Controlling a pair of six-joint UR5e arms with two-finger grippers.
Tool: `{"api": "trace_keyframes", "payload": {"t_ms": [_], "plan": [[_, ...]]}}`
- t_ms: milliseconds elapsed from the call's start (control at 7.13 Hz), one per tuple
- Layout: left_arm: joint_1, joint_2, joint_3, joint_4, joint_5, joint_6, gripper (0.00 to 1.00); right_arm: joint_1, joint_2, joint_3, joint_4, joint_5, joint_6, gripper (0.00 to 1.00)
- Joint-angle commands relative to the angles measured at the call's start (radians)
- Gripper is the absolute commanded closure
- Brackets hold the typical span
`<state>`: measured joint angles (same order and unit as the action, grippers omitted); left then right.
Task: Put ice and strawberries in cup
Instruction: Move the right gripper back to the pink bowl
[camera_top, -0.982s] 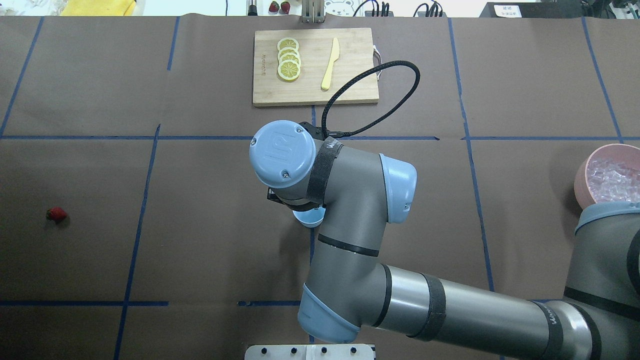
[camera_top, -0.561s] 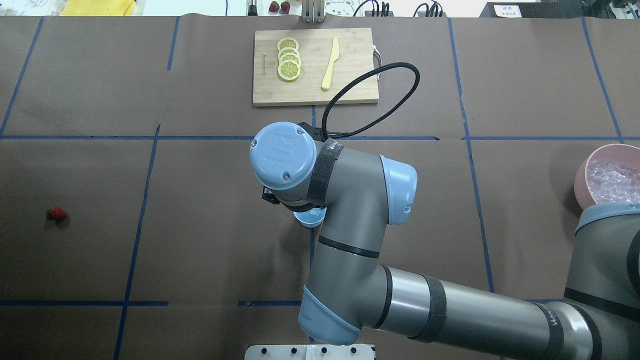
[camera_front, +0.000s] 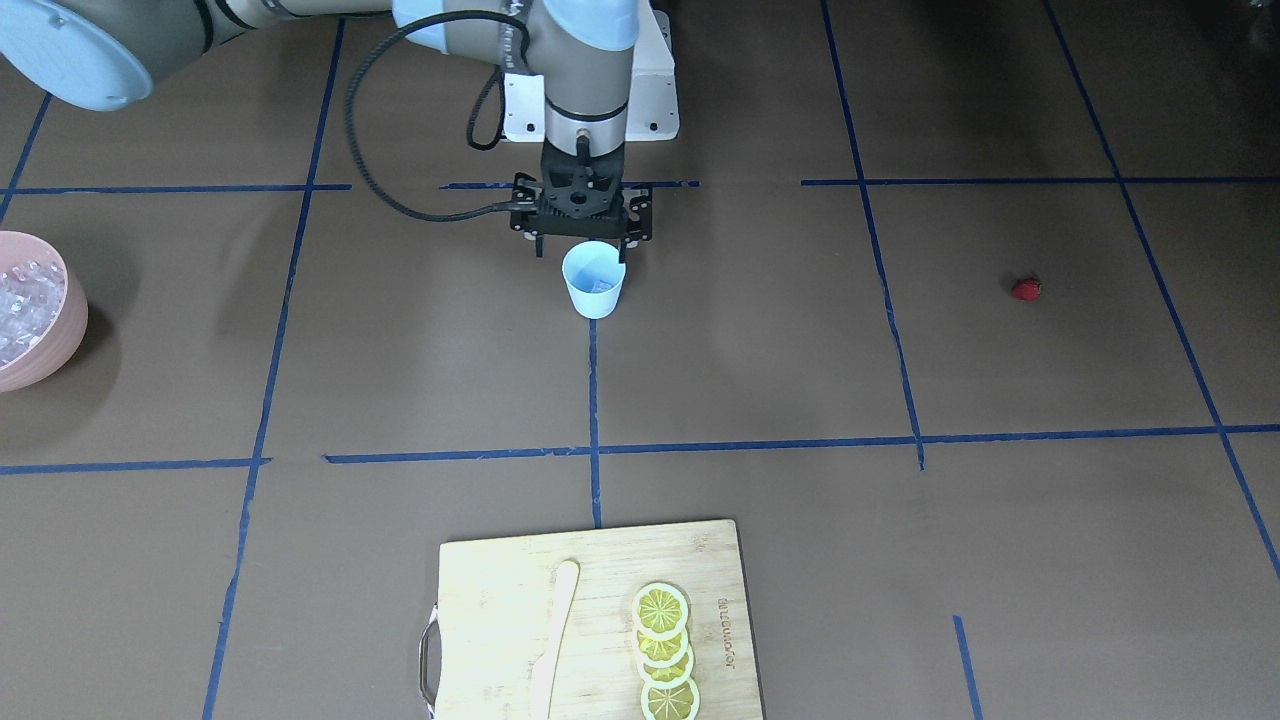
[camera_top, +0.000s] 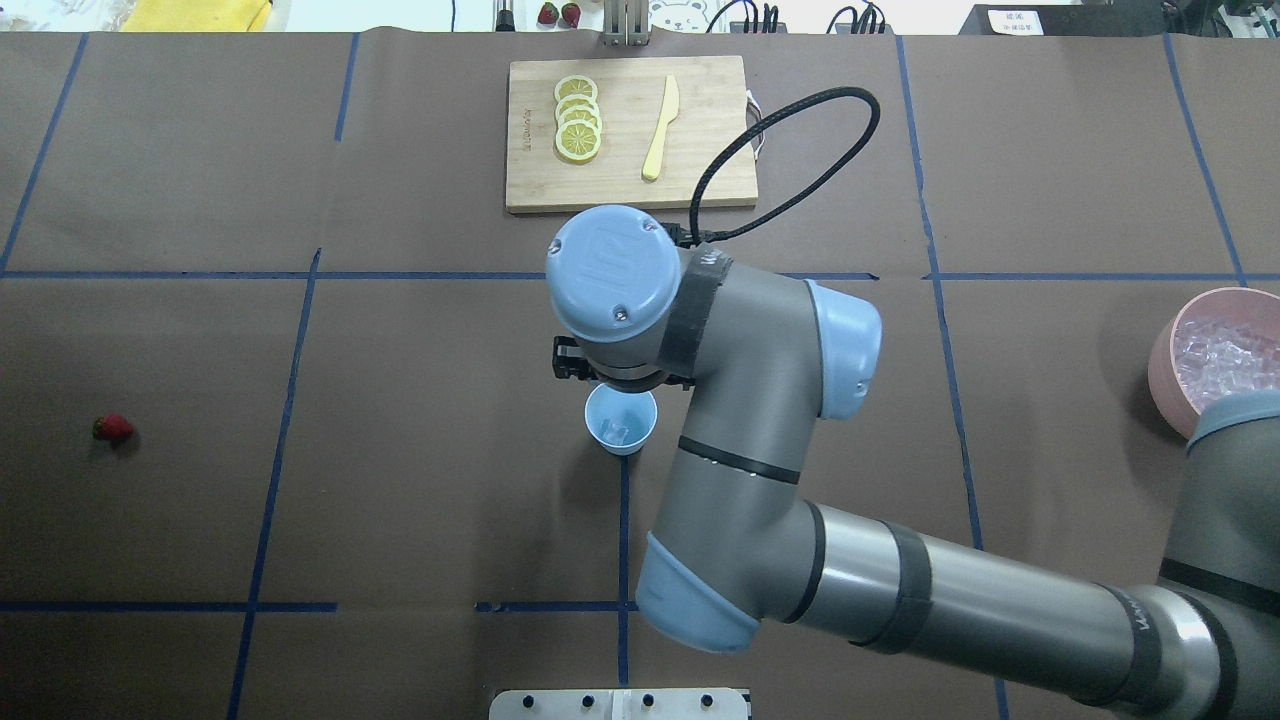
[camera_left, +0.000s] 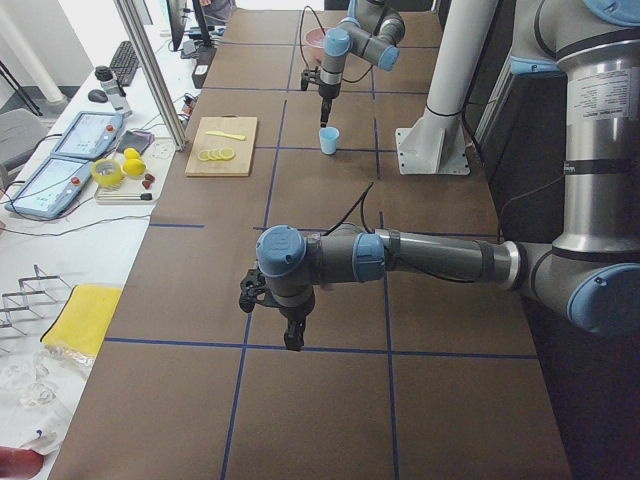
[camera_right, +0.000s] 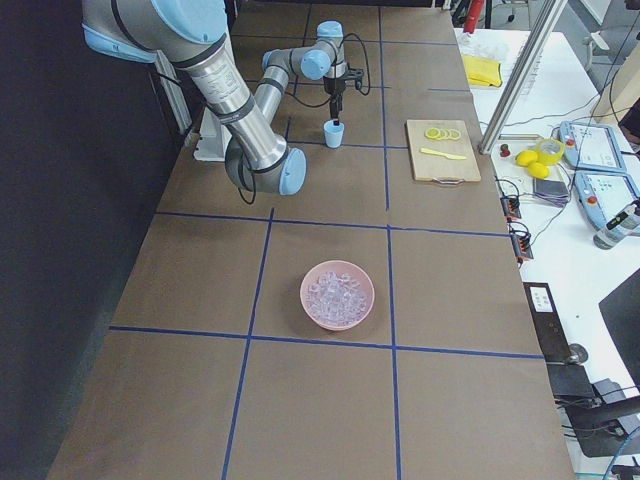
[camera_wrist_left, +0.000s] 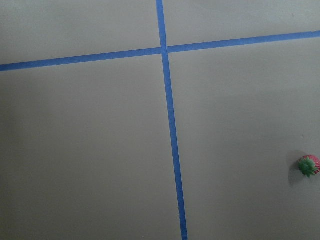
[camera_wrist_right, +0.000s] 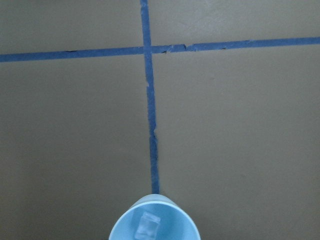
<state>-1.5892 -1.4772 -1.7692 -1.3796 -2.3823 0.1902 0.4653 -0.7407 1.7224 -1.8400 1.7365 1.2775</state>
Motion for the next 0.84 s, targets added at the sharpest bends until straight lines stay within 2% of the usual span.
{"api": "trace_keyframes", "payload": {"t_ms": [0, 140, 280, 561, 701], "plan": [[0.000, 0.000, -0.001, 0.001, 0.000, 0.000, 0.00, 0.118, -0.164, 0.174, 0.002, 0.085, -0.195, 0.00], [0.000, 0.000, -0.001, -0.001, 0.000, 0.000, 0.00, 0.203, -0.236, 0.227, 0.004, 0.168, -0.315, 0.00], [0.000, 0.000, -0.001, -0.001, -0.002, 0.000, 0.00, 0.296, -0.361, 0.276, 0.074, 0.264, -0.433, 0.00], [0.000, 0.000, -0.003, -0.001, -0.002, 0.000, 0.00, 0.439, -0.622, 0.287, 0.313, 0.372, -0.597, 0.00], [0.000, 0.000, -0.003, -0.001, -0.002, 0.000, 0.00, 0.508, -0.713, 0.287, 0.353, 0.417, -0.715, 0.00]]}}
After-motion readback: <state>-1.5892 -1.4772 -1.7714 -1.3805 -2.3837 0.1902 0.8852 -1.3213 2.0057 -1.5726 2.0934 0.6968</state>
